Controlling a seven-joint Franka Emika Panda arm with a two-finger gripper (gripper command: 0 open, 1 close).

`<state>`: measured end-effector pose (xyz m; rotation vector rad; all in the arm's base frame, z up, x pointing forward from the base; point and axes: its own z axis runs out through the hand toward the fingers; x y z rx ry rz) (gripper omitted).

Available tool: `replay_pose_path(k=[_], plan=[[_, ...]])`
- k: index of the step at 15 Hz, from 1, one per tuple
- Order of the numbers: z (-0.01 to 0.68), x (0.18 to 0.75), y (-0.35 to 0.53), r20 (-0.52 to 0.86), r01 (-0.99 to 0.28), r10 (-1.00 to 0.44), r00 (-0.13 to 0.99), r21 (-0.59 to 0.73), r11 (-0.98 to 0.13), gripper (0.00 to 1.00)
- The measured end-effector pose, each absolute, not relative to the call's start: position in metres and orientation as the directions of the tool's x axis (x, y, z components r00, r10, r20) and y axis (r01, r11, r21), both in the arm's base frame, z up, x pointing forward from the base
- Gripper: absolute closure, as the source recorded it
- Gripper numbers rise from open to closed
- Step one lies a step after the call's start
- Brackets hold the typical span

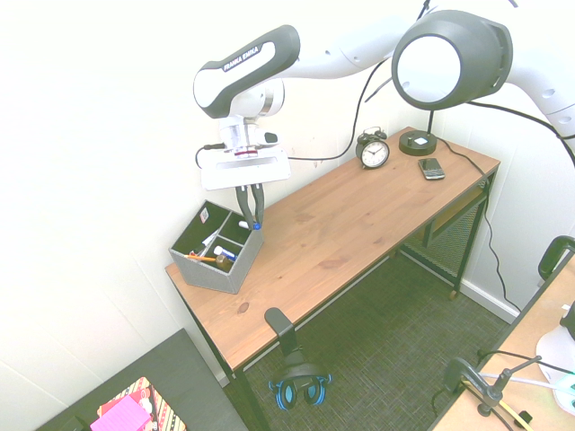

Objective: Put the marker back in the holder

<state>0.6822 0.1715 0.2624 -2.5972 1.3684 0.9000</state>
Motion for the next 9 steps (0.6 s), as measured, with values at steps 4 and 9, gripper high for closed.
replay_pose_path(k=[4, 9], plan=[[0.262, 0.6827, 0.1715, -0.527, -0.765, -0.722, 0.448, 0.193, -0.615, 0.0], [0.2697, 0.6858, 0.1753, -0.523, -0.762, -0.714, 0.466, 0.173, -0.624, 0.0]])
